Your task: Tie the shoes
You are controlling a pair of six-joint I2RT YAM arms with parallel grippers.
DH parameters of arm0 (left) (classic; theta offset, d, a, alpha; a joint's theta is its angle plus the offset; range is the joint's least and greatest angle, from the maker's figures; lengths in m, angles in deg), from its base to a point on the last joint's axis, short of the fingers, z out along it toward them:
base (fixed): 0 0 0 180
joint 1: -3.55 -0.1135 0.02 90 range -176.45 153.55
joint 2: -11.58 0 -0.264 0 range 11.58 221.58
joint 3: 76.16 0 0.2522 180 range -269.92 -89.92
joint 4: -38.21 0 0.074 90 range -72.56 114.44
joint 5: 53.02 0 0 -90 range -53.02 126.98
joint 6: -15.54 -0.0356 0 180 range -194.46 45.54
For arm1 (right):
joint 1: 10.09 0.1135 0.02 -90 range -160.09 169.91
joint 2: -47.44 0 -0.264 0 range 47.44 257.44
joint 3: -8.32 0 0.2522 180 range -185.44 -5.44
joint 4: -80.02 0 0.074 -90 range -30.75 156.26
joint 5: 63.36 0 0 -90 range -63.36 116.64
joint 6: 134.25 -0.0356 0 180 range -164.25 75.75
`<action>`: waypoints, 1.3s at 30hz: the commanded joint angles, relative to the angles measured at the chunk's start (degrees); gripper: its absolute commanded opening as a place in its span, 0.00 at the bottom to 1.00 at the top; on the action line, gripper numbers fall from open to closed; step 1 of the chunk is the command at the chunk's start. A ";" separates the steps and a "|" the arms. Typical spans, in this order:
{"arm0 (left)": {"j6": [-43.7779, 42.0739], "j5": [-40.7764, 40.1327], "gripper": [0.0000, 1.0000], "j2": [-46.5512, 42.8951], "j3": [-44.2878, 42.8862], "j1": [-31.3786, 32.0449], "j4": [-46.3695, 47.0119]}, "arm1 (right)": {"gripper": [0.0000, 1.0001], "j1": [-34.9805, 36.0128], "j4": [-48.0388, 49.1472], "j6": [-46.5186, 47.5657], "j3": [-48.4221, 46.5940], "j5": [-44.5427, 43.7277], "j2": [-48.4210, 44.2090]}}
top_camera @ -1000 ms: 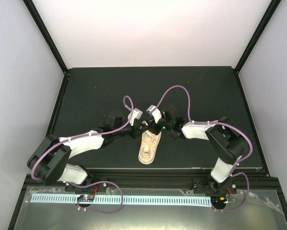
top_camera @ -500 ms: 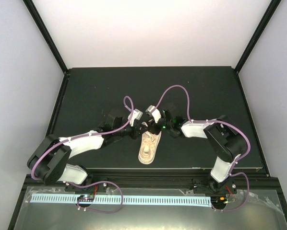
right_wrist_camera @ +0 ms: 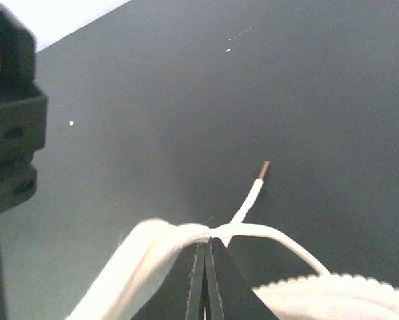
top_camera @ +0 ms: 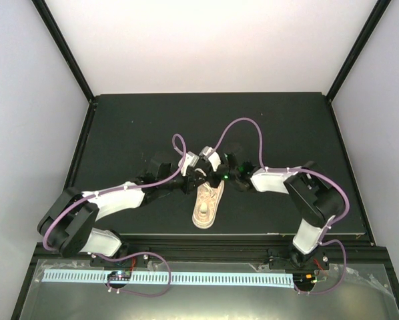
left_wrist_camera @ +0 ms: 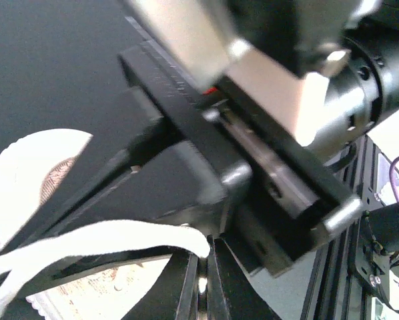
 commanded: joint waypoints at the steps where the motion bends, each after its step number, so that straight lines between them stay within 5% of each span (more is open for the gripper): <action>1: -0.44 -0.73 0.01 -1.85 -0.65 -0.15 0.90 | 0.02 0.27 4.80 -2.07 4.81 -6.20 -7.39; 12: -0.76 -2.20 0.01 -2.92 0.39 -1.31 0.16 | 0.02 0.25 -4.02 -4.94 16.48 -27.17 -30.35; 19: -0.52 -1.67 0.02 -1.83 0.13 -1.57 0.47 | 0.02 0.29 -13.15 -8.63 17.35 -28.64 -41.82; 27: -0.61 4.11 0.01 1.25 -0.36 -1.58 4.89 | 0.02 0.28 -26.14 -11.79 13.20 -19.60 -46.69; 28: -0.73 4.43 0.02 1.72 -0.65 -1.53 5.18 | 0.06 0.30 -25.25 -13.42 14.76 -20.55 -47.03; 30: -1.16 5.06 0.02 2.66 -1.71 -1.57 4.93 | 0.37 0.12 -21.92 -17.79 18.81 -24.12 -47.63; 32: -1.60 5.48 0.02 3.47 -2.66 -1.60 4.60 | 0.56 -0.70 -17.11 -22.21 22.97 -24.93 -47.79; 39: -2.53 7.06 0.01 5.85 -5.97 -1.59 3.72 | 0.78 -7.38 -2.85 -25.24 28.67 -18.56 -39.69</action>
